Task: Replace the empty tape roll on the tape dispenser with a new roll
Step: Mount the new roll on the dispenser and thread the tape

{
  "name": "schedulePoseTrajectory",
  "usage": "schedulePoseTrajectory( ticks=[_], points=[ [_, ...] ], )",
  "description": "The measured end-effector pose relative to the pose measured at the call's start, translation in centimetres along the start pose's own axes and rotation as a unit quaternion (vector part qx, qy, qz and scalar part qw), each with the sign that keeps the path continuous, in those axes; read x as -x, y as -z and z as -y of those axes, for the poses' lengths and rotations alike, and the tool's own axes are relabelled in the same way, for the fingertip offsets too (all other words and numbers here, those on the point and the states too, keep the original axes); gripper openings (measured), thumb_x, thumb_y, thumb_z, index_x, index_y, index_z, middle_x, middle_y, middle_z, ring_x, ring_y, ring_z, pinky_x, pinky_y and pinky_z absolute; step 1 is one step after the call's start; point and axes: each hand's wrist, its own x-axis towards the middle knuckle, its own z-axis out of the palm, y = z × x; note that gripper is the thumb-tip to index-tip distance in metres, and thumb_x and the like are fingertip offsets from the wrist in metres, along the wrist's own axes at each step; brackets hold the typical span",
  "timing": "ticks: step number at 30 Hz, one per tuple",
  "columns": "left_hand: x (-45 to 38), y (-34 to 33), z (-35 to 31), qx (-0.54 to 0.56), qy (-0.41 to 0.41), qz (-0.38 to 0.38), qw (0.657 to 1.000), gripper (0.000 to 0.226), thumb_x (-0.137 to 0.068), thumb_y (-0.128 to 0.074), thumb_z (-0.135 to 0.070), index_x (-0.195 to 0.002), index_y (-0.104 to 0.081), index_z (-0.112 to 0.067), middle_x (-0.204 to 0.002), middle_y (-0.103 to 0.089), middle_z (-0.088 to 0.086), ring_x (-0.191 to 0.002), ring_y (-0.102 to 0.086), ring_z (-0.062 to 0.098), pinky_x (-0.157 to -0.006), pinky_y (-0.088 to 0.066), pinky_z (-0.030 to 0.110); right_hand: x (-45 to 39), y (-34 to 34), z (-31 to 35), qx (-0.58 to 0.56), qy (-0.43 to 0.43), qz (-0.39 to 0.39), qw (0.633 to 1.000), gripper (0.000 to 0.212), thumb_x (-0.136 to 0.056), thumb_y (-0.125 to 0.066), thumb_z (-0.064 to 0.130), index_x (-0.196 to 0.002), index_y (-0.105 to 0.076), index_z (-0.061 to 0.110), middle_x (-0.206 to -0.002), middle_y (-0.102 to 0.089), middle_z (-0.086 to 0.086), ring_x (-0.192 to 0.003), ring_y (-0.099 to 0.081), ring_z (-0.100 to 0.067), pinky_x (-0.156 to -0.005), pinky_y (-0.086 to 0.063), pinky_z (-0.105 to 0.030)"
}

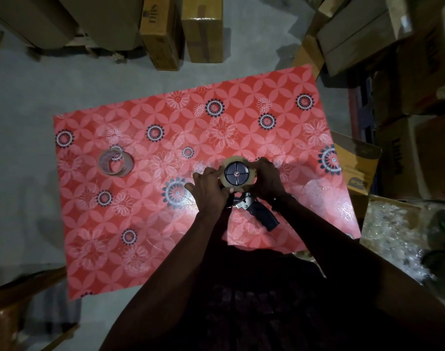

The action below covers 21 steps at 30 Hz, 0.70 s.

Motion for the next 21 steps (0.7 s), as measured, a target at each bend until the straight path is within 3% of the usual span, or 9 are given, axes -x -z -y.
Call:
schedulePoseTrajectory(
  ticks=[2, 5, 8, 10, 13, 17, 21],
  points=[
    [-0.2, 0.1, 0.0, -0.002, 0.001, 0.003, 1.000, 0.076, -0.074, -0.089, -0.046, -0.143, -0.059, -0.037, -0.135, -0.064, -0.008, -0.125, -0.046, 0.028, -0.085, -0.013, 0.039, -0.1, 0.1, 0.0, 0.006, -0.003, 0.000, 1.000, 0.057, -0.070, -0.095, 0.039, -0.118, -0.079, 0.013, -0.089, -0.065, -0.025, -0.087, -0.066, -0.039, -0.069, -0.045, -0.035],
    [-0.5, 0.1, -0.1, -0.004, 0.010, 0.006, 1.000, 0.072, -0.075, -0.089, -0.042, -0.142, -0.061, -0.036, -0.134, -0.064, -0.008, -0.124, -0.047, 0.029, -0.091, -0.022, 0.043, -0.3, 0.7, 0.3, 0.004, 0.001, 0.007, 1.000, 0.060, -0.065, -0.100, 0.032, -0.117, -0.080, 0.010, -0.090, -0.066, -0.028, -0.087, -0.066, -0.041, -0.071, -0.039, -0.034],
    [-0.5, 0.1, -0.2, 0.011, 0.011, 0.002, 1.000, 0.064, -0.080, -0.086, -0.034, -0.140, -0.063, -0.035, -0.130, -0.064, -0.007, -0.123, -0.047, 0.029, -0.082, -0.011, 0.038, -0.2, 1.5, 0.9, -0.005, 0.022, 0.017, 1.000, 0.074, -0.060, -0.102, 0.038, -0.122, -0.077, 0.005, -0.092, -0.069, -0.029, -0.083, -0.058, -0.026, -0.069, -0.039, -0.032],
    [-0.6, 0.1, -0.2, 0.013, 0.009, 0.002, 1.000, 0.059, -0.082, -0.084, -0.033, -0.138, -0.064, -0.033, -0.129, -0.064, -0.006, -0.123, -0.047, 0.030, -0.085, -0.015, 0.039, -0.1, 1.7, 1.1, -0.002, 0.035, 0.020, 0.999, 0.075, -0.059, -0.103, 0.040, -0.119, -0.078, 0.003, -0.089, -0.072, -0.028, -0.079, -0.054, -0.020, -0.065, -0.040, -0.026],
    [-0.6, 0.1, -0.3, 0.001, 0.010, 0.003, 1.000, 0.060, -0.083, -0.084, -0.033, -0.139, -0.063, -0.034, -0.132, -0.064, -0.006, -0.126, -0.047, 0.031, -0.097, -0.025, 0.046, -0.1, 1.5, 1.1, 0.012, 0.017, 0.025, 0.999, 0.080, -0.056, -0.102, 0.048, -0.121, -0.078, 0.008, -0.087, -0.072, -0.023, -0.079, -0.071, -0.032, -0.064, -0.056, -0.038],
    [-0.6, -0.1, 0.0, -0.002, -0.002, 0.004, 1.000, 0.065, -0.082, -0.084, -0.039, -0.142, -0.060, -0.037, -0.134, -0.064, -0.005, -0.127, -0.047, 0.032, -0.099, -0.027, 0.048, 0.2, 1.1, 0.7, 0.012, 0.032, 0.052, 0.998, 0.079, -0.056, -0.104, 0.041, -0.119, -0.077, 0.002, -0.081, -0.071, -0.026, -0.071, -0.071, -0.036, -0.061, -0.047, -0.032],
    [-0.7, -0.6, 0.9, -0.029, -0.042, 0.002, 0.999, 0.074, -0.081, -0.083, -0.049, -0.148, -0.053, -0.037, -0.136, -0.064, -0.003, -0.126, -0.048, 0.031, -0.095, -0.029, 0.045, 0.3, 0.3, -0.3, 0.007, 0.064, 0.021, 0.998, 0.099, -0.063, -0.082, 0.071, -0.137, -0.065, 0.008, -0.099, -0.073, -0.024, -0.088, -0.068, -0.039, -0.072, -0.058, -0.044]
  ],
)
